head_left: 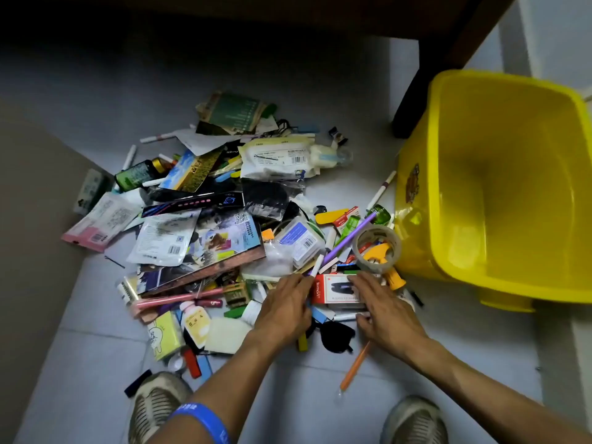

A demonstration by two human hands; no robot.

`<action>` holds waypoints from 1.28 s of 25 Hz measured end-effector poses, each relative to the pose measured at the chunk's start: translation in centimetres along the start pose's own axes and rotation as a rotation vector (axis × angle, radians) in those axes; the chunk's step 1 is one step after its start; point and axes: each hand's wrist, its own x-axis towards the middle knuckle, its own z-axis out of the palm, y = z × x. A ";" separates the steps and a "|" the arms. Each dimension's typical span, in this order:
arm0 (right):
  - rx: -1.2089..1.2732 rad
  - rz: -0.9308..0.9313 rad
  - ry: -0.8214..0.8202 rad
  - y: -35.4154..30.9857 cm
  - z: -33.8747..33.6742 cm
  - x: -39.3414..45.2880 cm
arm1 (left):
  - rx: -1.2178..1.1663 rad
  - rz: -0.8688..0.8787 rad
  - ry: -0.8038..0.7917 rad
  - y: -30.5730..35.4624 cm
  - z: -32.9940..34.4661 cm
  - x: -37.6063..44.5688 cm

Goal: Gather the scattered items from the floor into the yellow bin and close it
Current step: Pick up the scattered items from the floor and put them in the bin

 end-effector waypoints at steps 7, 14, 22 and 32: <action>-0.274 0.099 -0.083 -0.4 0.5 2.3 | 0.112 -0.016 -0.034 -0.3 2.1 1.1; 0.292 0.238 0.160 -2.9 -3.0 -3.7 | 0.169 -0.060 0.200 0.4 3.0 1.4; 1.314 0.398 0.732 0.6 -14.8 -8.7 | -1.171 -0.215 0.530 12.5 -5.1 1.6; 1.126 0.300 0.715 1.2 -10.1 -11.5 | -1.071 0.005 0.216 19.8 -8.7 -2.3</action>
